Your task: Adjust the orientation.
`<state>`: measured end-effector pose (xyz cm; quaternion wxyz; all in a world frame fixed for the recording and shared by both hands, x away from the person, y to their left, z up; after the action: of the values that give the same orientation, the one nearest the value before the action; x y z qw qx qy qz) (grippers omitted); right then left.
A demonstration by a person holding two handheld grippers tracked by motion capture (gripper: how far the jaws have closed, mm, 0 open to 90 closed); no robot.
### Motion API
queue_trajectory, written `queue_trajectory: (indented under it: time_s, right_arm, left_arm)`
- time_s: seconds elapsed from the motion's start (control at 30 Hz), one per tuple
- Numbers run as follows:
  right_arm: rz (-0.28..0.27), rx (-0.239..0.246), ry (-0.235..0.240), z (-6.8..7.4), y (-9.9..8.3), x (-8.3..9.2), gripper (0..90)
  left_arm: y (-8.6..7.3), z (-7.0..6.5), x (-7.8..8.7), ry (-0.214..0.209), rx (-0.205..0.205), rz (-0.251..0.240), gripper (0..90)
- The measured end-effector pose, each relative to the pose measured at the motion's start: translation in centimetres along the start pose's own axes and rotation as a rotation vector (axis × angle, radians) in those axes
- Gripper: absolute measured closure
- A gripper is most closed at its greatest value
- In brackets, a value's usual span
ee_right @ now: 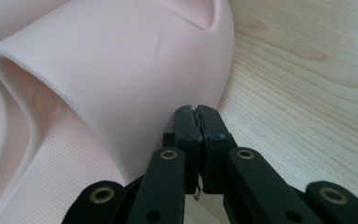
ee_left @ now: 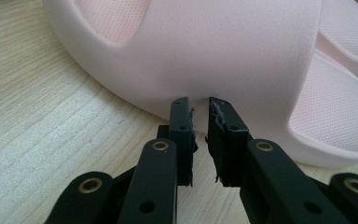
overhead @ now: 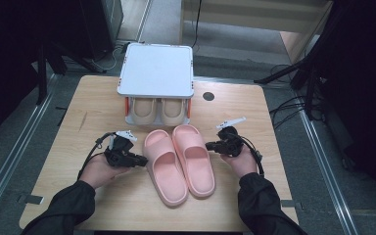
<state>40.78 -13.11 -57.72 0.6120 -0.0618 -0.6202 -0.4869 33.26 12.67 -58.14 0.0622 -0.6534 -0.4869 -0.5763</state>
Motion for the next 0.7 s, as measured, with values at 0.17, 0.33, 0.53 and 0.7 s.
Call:
queue_trajectory:
  time_s: [0.17, 0.33, 0.53, 0.7]
  right_arm:
    - [-0.004, -0.028, 0.025, -0.2, -0.1, 0.0, 87.3]
    - [-0.057, -0.025, 0.04, 0.2, 0.6, 0.9, 85.7]
    - [-0.159, -0.026, 0.093, 1.7, 1.7, 3.3, 83.1]
    - [-0.205, 0.012, 0.126, 3.9, 1.8, 4.7, 75.5]
  left_arm:
    - [0.2, 0.2, 0.4, -0.006, 0.016, -0.019, 74.6]
    - [0.6, 0.3, 1.6, -0.003, 0.026, -0.059, 71.6]
    - [0.6, 0.5, 2.6, -0.005, 0.044, -0.079, 67.3]
    - [0.6, 0.7, 3.2, 0.0, 0.058, -0.081, 64.9]
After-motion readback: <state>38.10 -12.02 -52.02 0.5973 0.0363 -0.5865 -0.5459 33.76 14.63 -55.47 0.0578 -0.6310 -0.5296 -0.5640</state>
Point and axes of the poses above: each handheld gripper's, and its own axes: x roughly backward along the jaws, y roughly out of its top, z roughly to its left, the point moved 9 cm from there along -x, roughly forward along the jaws, and after that the axes turned 5 degrees about z, right-handed, at the moved point
